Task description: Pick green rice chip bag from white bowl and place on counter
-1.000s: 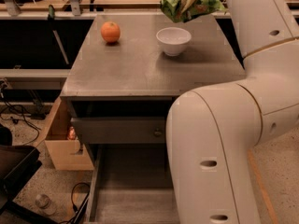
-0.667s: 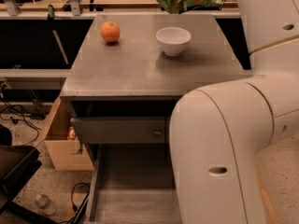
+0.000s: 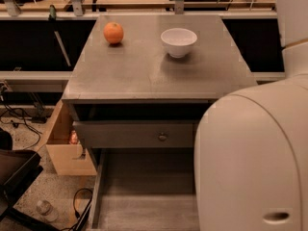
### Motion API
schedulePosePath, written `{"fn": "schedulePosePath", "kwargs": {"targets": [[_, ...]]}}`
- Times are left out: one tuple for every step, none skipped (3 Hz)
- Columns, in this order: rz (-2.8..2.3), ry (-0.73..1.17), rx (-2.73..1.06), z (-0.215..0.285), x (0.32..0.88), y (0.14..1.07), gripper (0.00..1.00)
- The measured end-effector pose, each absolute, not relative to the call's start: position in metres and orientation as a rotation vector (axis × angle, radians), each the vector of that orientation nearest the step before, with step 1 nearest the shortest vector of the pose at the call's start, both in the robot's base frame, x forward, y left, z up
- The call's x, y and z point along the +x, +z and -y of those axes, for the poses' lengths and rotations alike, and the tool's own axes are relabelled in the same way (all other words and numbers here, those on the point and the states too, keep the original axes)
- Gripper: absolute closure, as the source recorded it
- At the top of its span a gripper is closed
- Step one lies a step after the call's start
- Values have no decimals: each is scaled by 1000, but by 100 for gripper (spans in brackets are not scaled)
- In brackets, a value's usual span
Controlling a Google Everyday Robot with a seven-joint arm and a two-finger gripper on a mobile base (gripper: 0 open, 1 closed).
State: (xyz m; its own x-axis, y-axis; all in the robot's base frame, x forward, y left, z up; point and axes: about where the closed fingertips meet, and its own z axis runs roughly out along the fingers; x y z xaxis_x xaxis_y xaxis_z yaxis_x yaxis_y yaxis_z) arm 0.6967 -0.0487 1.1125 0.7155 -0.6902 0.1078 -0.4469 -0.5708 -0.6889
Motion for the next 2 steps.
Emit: {"fn": "schedulePosePath", "kwargs": {"targets": [[-820,-349,-2186,21,675,1109,100],[-820,-346,-2185,20,676,1107,100]]}}
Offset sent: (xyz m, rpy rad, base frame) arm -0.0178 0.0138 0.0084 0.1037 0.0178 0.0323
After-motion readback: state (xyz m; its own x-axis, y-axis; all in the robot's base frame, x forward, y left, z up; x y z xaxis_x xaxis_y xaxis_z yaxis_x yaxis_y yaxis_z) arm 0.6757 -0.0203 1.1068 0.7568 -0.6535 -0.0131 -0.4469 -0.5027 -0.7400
